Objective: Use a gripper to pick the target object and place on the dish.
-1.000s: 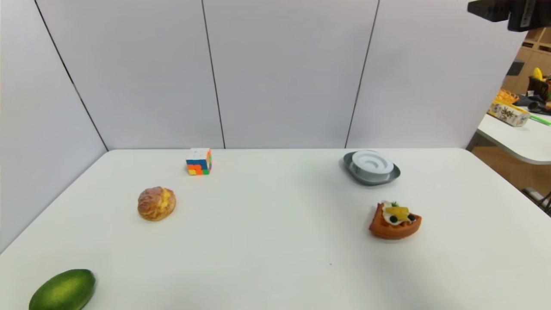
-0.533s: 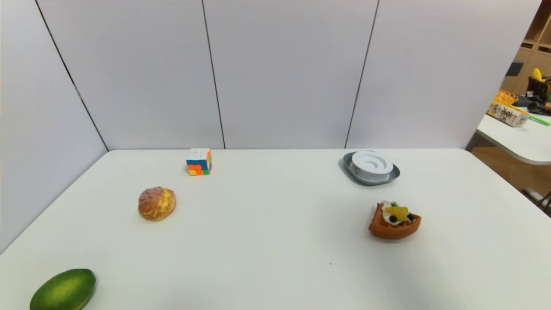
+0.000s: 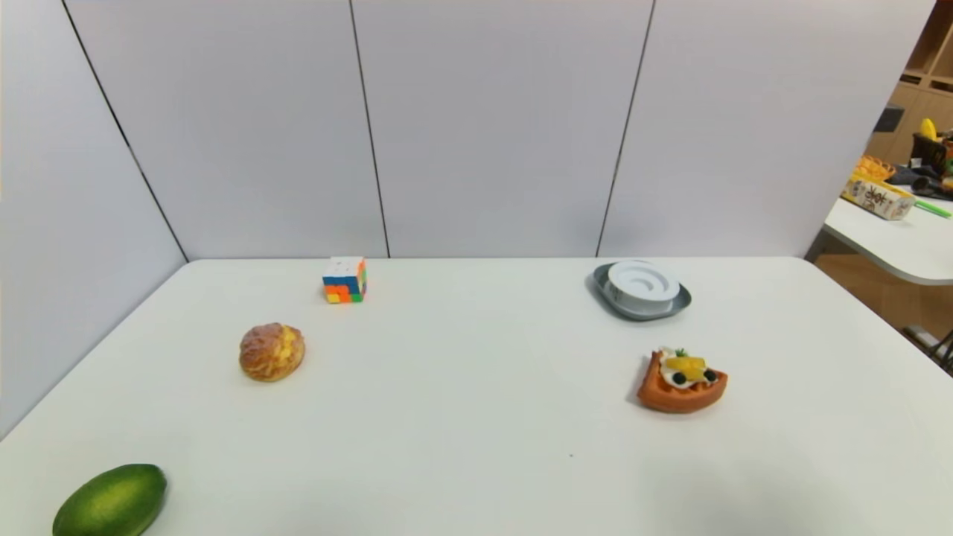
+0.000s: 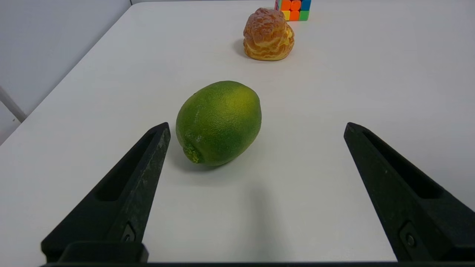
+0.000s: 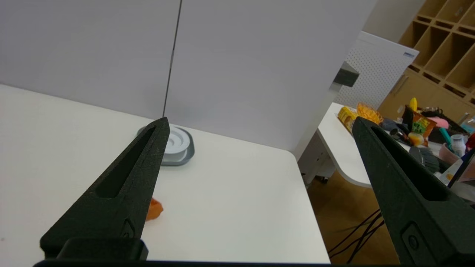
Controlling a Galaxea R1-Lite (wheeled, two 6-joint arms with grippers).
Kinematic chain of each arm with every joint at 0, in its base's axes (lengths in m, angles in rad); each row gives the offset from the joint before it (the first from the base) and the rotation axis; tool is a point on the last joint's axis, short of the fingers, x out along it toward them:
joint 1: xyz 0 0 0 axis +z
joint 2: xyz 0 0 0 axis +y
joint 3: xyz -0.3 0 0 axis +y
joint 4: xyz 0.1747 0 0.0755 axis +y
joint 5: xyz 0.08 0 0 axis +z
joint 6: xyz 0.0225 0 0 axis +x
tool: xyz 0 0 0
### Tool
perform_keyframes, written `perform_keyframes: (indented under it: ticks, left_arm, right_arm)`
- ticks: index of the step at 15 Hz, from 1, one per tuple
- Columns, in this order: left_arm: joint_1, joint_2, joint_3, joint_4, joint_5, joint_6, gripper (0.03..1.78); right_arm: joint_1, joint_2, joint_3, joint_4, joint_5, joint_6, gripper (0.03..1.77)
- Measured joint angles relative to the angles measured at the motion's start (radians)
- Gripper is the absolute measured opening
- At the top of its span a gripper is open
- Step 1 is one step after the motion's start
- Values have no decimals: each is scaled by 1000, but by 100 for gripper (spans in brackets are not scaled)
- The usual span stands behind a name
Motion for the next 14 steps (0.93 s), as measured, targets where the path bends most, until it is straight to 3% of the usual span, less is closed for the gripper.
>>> perform_keyframes:
  ticks: [4, 8, 14]
  left_arm:
    - [0, 0, 0, 0, 0, 0, 169]
    - [0, 0, 0, 0, 0, 0, 169]
    - [0, 0, 0, 0, 0, 0, 169]
  right_arm:
    - [-28, -269, 251, 6, 69, -30, 170]
    - [-58, -415, 391, 9, 137, -35, 170]
    - [-65, -550, 554, -2, 149, -35, 170]
